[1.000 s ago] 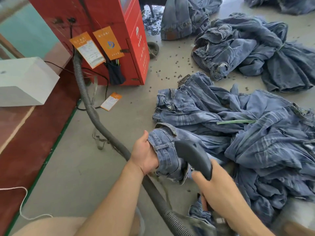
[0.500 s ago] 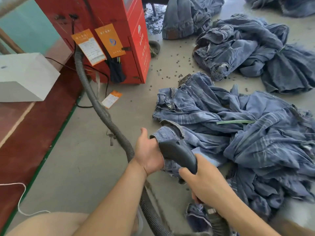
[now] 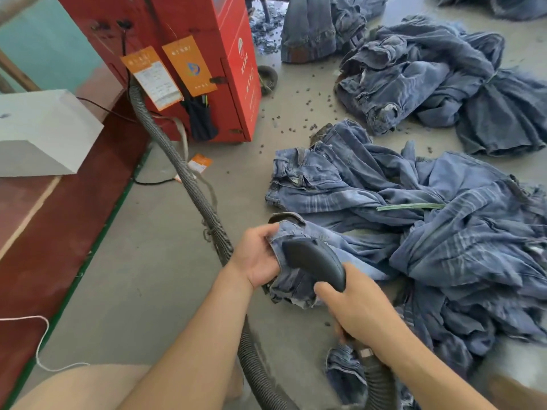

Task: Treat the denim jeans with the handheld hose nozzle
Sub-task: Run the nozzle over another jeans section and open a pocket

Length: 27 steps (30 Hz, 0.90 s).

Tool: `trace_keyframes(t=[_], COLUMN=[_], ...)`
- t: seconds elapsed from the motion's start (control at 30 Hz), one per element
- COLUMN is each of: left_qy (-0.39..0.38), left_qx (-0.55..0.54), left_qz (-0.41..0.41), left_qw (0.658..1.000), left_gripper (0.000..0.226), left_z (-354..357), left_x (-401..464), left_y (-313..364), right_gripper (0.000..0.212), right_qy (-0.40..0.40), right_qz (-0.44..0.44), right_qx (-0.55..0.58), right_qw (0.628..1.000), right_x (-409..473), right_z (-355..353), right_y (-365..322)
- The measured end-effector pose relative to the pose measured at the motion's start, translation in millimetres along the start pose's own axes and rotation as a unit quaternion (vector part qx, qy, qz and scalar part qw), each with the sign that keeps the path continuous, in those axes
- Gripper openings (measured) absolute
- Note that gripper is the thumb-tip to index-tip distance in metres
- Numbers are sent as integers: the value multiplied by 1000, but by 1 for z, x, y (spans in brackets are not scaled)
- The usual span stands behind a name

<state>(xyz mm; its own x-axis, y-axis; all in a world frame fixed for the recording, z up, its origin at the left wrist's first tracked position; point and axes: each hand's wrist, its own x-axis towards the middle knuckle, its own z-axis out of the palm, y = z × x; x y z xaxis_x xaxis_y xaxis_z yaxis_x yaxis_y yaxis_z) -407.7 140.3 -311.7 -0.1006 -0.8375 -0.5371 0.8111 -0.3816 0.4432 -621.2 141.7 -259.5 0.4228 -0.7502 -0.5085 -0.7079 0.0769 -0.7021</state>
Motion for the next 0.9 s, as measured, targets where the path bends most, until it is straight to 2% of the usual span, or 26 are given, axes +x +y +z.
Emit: trace_keyframes(t=[0.07,0.2,0.27,0.3,0.4,0.43,0.57,0.63,0.73,0.83,0.9], left_qy=[32,52,43,49,76,80,84,92,118,122,146], left_qx=[-16,-41,-57,-52,29,60,99,93,122,151,165], left_qz=[-9,-7,4,15,34,31,5,20,59,31,21], left_qw=[999,998,997,997,996,995,992,991,984,981,975], left_gripper=[47,66,84,84,37,31,61,68,52,27,27], left_z=[-3,-7,-8,-8,-10,-11,-11,-8,-2,1,-1], left_x=[0,-1,-3,-2,5,7,11,13,14,15,17], left_y=[-4,3,11,14,15,11,3,3,-1,-6,-5], right_gripper=[14,15,16,17,16,15,19,20,19,28,28], right_qy=[35,127,128,115,50,31,5,12,15,-9,-5], right_qz=[-2,6,9,12,37,41,35,31,9,-1,-1], right_qx=[41,160,193,206,221,216,168,166,144,101,95], right_qw=[999,979,973,972,973,975,985,986,989,995,995], right_x=[16,23,14,9,-7,-11,-18,-19,-19,-13,-1], right_z=[-1,-24,-37,-42,-48,-46,-36,-33,-27,-20,-19], right_y=[-5,4,15,20,33,35,44,45,39,28,23])
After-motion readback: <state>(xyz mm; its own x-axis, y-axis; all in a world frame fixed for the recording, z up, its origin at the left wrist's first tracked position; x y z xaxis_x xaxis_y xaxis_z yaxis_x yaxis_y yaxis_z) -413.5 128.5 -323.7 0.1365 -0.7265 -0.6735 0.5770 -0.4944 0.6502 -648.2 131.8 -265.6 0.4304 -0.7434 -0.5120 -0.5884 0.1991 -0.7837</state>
